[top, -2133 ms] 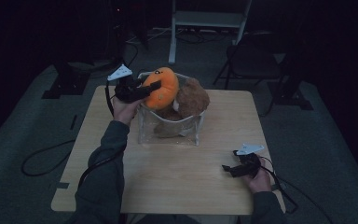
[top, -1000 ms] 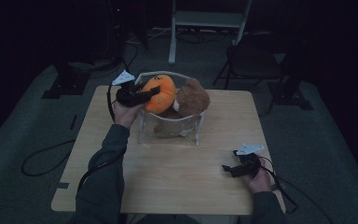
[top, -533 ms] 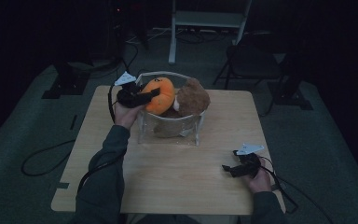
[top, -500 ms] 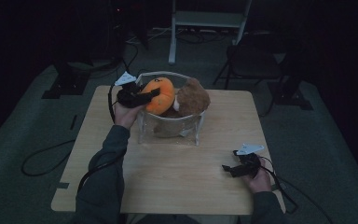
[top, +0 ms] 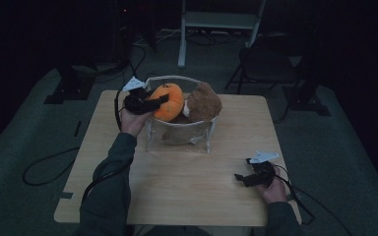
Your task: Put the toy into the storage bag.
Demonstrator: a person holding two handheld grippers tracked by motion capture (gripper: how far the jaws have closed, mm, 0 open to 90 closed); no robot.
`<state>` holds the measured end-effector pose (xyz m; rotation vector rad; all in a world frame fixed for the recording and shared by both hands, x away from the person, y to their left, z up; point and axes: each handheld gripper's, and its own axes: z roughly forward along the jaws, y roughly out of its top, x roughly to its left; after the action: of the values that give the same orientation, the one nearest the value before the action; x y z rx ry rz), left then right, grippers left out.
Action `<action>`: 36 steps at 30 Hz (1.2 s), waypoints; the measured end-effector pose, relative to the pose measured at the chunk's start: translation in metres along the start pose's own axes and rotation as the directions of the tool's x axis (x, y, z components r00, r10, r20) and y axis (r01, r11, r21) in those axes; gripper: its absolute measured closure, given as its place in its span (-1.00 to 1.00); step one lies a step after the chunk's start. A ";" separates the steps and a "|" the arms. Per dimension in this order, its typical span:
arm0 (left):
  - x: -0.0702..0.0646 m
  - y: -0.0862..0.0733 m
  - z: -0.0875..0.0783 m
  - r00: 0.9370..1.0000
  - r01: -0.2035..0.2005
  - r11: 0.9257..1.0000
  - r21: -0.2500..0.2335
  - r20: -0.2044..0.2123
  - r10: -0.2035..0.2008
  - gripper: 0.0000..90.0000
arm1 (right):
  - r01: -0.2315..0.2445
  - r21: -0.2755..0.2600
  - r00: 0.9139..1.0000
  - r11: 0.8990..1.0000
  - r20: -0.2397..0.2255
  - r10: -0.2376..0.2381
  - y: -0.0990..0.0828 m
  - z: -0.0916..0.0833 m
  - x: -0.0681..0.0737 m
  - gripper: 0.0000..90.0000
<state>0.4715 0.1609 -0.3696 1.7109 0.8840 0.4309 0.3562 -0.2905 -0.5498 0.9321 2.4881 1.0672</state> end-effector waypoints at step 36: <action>-0.010 -0.002 0.006 0.997 -0.057 0.992 0.110 -0.040 0.062 -0.36 | 0.000 0.000 1.000 1.000 0.000 0.000 0.000 0.000 0.000 -0.73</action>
<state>0.4680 0.1497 -0.3716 1.8379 0.9036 0.4685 0.3562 -0.2905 -0.5498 0.9320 2.4879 1.0669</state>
